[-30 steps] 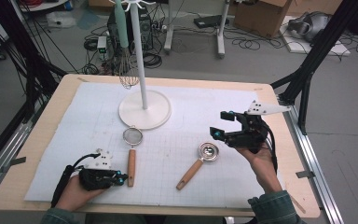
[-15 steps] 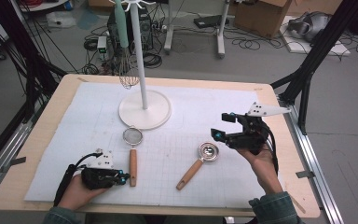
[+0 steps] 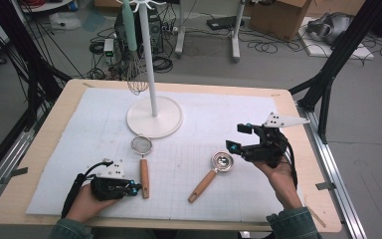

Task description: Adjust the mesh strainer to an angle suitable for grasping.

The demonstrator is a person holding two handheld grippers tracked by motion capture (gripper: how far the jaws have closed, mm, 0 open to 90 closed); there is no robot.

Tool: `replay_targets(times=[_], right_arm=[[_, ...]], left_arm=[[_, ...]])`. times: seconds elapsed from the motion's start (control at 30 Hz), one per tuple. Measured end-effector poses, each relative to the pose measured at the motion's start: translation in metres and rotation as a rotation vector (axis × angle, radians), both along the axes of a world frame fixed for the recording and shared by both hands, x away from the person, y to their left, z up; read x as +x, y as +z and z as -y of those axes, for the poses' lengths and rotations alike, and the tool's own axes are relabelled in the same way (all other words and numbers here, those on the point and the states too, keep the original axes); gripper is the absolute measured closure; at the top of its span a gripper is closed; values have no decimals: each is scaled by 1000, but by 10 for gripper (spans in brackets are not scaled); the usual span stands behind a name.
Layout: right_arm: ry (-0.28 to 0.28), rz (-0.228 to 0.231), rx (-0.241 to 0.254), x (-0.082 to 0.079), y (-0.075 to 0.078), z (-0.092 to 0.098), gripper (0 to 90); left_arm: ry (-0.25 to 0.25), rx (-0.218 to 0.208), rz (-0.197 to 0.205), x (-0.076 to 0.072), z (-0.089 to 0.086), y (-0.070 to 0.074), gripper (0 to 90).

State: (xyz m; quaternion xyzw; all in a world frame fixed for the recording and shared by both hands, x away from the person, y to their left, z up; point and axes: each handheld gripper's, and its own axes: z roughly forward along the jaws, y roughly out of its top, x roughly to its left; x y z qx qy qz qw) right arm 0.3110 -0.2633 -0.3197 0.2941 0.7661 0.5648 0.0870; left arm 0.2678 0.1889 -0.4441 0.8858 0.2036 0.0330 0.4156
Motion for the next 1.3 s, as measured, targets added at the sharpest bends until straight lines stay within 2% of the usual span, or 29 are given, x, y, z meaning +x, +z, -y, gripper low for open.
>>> replay_targets(times=[0.7,1.3], right_arm=[[-6,-6,-2,-2,-3,5,177],[-18,-15,-3,-4,-7,12,177]], left_arm=[[-11,-3,8,6,12,-1,895],[-19,-8,6,18,32,-1,895]])
